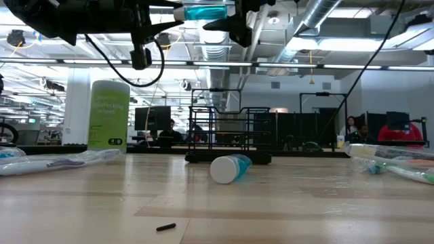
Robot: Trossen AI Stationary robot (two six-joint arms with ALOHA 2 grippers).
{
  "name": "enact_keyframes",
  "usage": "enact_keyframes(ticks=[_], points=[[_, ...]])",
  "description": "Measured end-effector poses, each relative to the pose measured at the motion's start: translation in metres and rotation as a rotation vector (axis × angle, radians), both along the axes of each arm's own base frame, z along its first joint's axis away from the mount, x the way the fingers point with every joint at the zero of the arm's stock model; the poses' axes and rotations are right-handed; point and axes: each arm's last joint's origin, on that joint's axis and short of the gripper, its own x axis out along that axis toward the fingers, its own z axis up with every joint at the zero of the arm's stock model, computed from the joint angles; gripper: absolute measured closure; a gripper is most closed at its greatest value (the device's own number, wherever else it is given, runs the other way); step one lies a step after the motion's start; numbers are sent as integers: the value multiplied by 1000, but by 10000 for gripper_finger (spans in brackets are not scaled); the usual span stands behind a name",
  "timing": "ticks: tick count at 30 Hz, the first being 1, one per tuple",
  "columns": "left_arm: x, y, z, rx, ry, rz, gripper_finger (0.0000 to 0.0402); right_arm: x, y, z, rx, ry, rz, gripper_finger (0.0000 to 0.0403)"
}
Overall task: Pick & Place toothbrushing station
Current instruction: Put the left blue mouthwash into the black mesh organizer
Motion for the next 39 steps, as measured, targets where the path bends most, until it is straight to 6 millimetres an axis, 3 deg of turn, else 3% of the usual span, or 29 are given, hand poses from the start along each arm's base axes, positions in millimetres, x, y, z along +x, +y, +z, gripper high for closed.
enact_keyframes(ticks=[13,22,26,33,39], points=[[0,-1,-2,-8,20,-18,309,-9,-6,14,36,-33,-13,110],[1,-1,-7,-5,96,-22,309,-31,-17,31,37,-20,-55,110],[9,0,4,59,205,-27,309,-41,-21,32,38,30,-69,110],[17,7,41,200,334,13,309,-57,-26,31,10,133,-126,110],[30,19,46,234,472,33,309,-69,-28,27,-63,240,-193,110]])
